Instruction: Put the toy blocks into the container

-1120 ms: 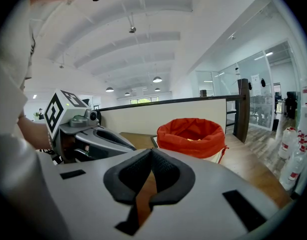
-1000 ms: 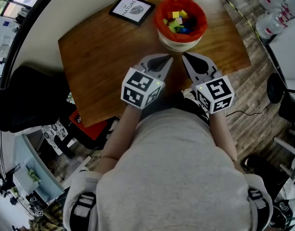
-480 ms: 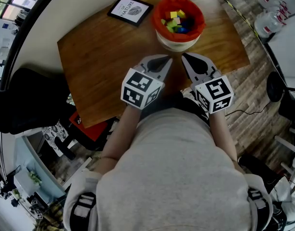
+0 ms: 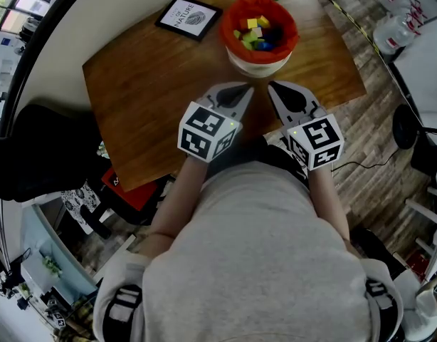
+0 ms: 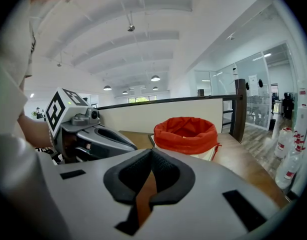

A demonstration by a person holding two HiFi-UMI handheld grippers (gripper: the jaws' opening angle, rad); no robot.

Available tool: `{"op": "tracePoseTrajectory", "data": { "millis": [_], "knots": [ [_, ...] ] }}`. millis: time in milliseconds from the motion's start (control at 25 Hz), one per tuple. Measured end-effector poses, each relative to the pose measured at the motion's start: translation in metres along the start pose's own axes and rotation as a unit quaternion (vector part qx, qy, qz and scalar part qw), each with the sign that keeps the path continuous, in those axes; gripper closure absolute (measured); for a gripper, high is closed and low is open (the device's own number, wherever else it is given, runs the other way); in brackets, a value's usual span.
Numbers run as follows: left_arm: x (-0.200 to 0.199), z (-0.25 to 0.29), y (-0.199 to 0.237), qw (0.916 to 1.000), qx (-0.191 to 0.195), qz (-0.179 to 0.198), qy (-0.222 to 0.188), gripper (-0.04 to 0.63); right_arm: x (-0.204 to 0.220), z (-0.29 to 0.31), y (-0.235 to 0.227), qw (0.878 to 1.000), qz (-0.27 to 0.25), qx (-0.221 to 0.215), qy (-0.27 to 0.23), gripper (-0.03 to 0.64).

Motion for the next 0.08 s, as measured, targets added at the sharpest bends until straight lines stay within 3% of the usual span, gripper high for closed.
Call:
{"op": "tracePoseTrajectory", "data": {
  "millis": [80],
  "knots": [
    [-0.0014, 0.0009, -0.0006, 1.0, 0.002, 0.0, 0.0, 0.582, 0.0005, -0.0006, -0.0003, 1.0, 0.001, 0.001, 0.001, 0.606]
  ]
}}
Point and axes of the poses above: the fingertips, and each gripper's own axes: z forward along the fingers, y to its left, x out of its underside, the point moved 3 cm from there along -z, backward along the fingers, and after that the axes turned 7 degrees about -y, right-handed, at the moved point
